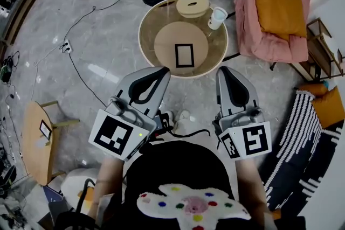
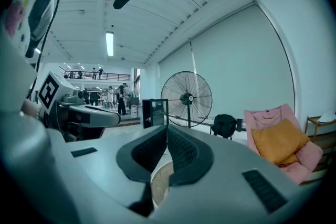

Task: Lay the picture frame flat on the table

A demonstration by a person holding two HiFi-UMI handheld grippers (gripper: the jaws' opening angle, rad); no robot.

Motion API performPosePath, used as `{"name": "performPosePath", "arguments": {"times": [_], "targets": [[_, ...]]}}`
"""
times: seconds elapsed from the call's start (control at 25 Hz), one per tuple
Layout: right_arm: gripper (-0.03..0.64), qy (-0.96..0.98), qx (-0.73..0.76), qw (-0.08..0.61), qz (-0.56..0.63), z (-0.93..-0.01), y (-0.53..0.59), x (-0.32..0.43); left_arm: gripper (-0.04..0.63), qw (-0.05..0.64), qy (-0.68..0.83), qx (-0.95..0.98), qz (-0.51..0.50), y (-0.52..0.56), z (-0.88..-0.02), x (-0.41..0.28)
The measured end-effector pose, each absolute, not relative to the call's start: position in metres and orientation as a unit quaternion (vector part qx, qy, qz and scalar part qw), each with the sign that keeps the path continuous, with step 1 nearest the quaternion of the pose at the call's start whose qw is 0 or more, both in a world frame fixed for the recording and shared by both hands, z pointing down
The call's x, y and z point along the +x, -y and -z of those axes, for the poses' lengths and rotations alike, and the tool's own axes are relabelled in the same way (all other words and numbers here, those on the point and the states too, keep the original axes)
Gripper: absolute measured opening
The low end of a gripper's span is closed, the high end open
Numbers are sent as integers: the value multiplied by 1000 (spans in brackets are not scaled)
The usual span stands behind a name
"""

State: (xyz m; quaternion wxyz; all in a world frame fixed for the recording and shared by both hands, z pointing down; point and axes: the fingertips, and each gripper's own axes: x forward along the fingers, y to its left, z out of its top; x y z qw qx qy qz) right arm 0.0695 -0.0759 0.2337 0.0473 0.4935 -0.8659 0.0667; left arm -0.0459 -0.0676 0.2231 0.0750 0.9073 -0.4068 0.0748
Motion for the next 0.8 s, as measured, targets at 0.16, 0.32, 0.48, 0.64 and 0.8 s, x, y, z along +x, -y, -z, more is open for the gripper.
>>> {"name": "performPosePath", "arguments": {"times": [0.16, 0.32, 0.48, 0.64, 0.8], "targets": [[35, 867, 492, 47, -65, -233, 75, 70, 15, 67, 406, 908, -73, 67, -223, -45], [35, 868, 490, 47, -63, -232, 73, 70, 15, 77, 409, 906, -78, 66, -224, -44], [35, 869, 489, 50, -62, -233, 73, 70, 15, 70, 408, 908, -72, 65, -223, -43], [35, 869, 489, 56, -60, -235, 72, 71, 15, 74, 411, 906, -76, 65, -222, -42], [35, 869, 487, 59, -59, -236, 70, 71, 15, 74, 412, 905, -76, 64, -222, -42]]}}
